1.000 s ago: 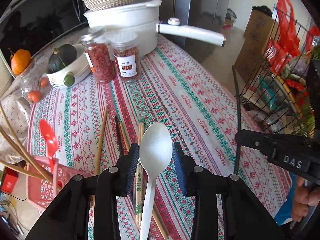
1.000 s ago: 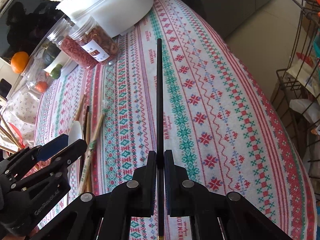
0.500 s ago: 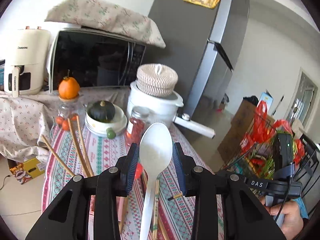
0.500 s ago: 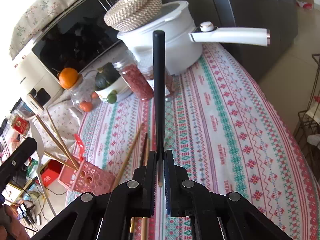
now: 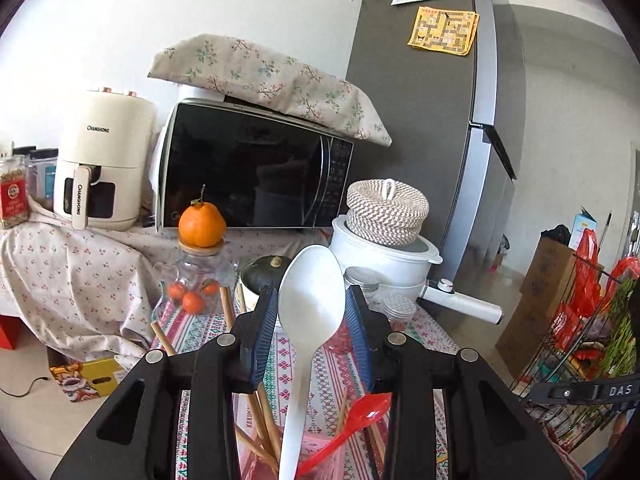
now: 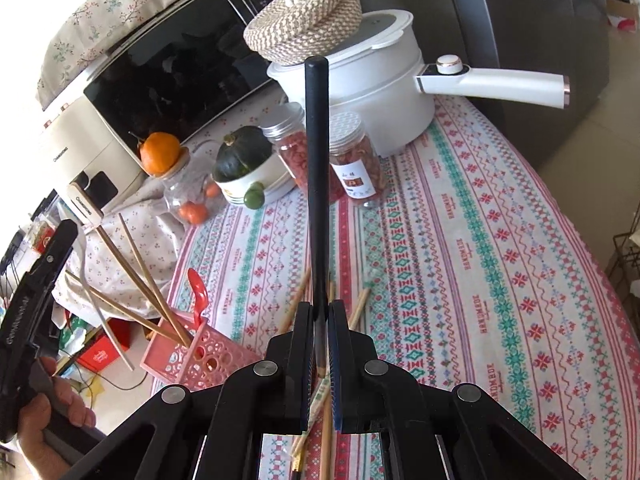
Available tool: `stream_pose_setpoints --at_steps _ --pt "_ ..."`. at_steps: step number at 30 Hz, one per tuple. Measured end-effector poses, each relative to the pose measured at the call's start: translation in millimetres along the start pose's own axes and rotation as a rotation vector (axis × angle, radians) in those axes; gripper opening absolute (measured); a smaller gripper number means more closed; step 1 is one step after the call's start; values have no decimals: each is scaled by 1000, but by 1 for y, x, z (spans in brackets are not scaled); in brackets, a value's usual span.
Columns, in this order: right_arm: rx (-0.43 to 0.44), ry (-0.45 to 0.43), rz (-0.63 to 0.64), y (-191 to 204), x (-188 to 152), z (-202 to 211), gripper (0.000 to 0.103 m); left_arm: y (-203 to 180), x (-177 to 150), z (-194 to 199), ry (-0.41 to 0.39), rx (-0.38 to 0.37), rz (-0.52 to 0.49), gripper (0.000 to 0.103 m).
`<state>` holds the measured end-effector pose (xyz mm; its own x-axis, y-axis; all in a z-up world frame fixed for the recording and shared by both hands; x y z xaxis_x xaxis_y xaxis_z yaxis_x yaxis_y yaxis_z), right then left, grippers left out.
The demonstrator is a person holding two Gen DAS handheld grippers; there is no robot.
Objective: Organize utensils
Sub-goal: 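Place the white spoon in the basket with the left tool while the right tool carries the black chopstick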
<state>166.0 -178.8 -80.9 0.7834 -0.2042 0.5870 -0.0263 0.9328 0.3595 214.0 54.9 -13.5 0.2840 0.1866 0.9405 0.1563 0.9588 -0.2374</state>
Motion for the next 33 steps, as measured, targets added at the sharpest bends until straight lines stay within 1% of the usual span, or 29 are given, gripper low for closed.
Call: stream_pose_setpoints --at_steps 4,6,8,11,14,19,26,30,33 --pt "3 -16 7 6 0 6 5 0 -10 -11 7 13 2 38" --pt "7 -23 10 10 -1 8 5 -1 -21 -15 30 26 -18 38" --pt "7 -29 17 13 -1 9 5 -2 -30 -17 70 32 -44 38" --pt "13 -30 29 19 -1 11 5 -7 -40 -15 137 -9 -49 39" --pt "24 -37 39 25 0 14 5 -7 -46 -4 183 -36 -42 44" --pt "46 -58 52 36 3 22 5 7 -52 19 265 -48 28 49" --pt "100 -91 82 62 5 37 5 38 -67 50 384 12 93 52" --pt "138 -114 95 81 6 45 5 55 -82 61 467 64 109 57" --pt "165 -131 99 93 7 48 5 65 -94 66 516 75 125 58"
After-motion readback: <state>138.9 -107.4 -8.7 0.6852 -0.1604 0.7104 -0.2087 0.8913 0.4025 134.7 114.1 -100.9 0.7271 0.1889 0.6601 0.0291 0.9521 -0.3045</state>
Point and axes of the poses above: each gripper's, at about its wrist camera, not at the fingertips, and z roughly against the way its jaws point, y to its left, x to its top, the point moved 8 cm from there along -z, roughly the way its jaws point, and after that the axes turned 6 degrees about -x, right-handed, at the moved point
